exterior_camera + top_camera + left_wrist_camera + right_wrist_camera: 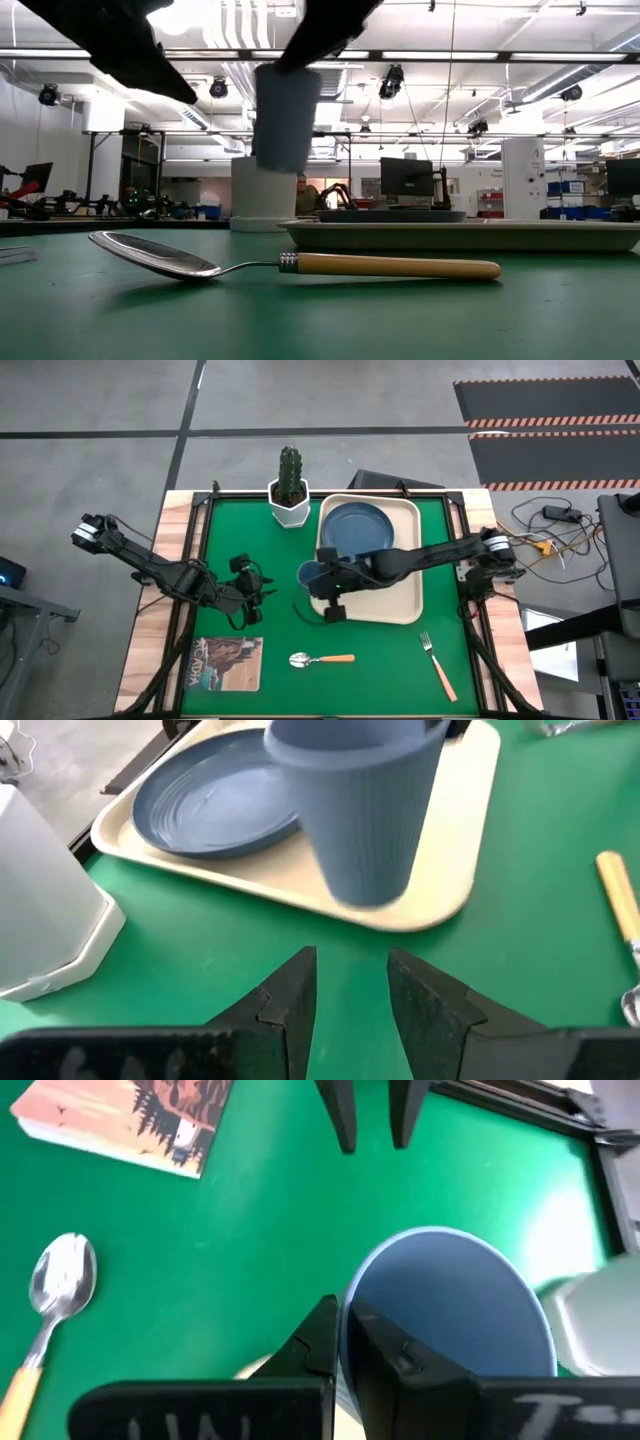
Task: Pick and place plate/cup/fork/spoon on tray
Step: Put the blue cup on the white serving tray at the bottom of the blue plate, then put the yellow spoon on the white serving tray at the bottom of the blue plate
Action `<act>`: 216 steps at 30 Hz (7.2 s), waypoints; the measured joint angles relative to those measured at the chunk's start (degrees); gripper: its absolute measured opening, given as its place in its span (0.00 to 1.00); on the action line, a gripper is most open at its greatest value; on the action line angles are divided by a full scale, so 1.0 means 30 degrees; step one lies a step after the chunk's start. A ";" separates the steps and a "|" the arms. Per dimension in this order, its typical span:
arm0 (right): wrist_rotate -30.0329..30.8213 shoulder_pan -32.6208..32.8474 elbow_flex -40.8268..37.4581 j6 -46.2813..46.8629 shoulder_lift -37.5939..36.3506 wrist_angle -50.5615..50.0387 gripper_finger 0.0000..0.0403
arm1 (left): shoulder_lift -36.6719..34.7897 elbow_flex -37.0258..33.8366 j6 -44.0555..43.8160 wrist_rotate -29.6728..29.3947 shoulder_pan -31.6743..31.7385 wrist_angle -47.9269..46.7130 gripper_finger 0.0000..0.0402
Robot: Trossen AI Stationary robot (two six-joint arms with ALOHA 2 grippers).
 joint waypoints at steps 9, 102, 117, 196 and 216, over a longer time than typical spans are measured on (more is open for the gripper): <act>0.2134 0.1587 -0.5612 0.2177 -0.3952 0.1493 0.02 | 0.0000 0.0003 -0.0005 -0.0011 0.0000 0.1010 0.26; 0.3808 0.8544 -1.0065 0.8246 0.0454 1.0338 0.36 | 0.6416 0.0248 -0.5469 0.3637 -0.0998 0.7089 0.26; 0.5292 0.8318 -1.0058 0.8256 0.2370 1.2258 0.35 | 0.6390 0.0226 -0.5460 0.3544 -0.0998 0.7070 0.26; -0.1751 -0.4898 -2.3975 0.3513 -1.2596 1.5100 0.10 | 0.6346 0.0168 -0.5273 0.2525 -0.0872 0.7208 0.26; -0.2728 -0.4884 -2.1570 0.2815 -0.6030 1.5083 0.17 | 0.6346 0.0168 -0.4865 0.2386 -0.0867 0.7216 0.26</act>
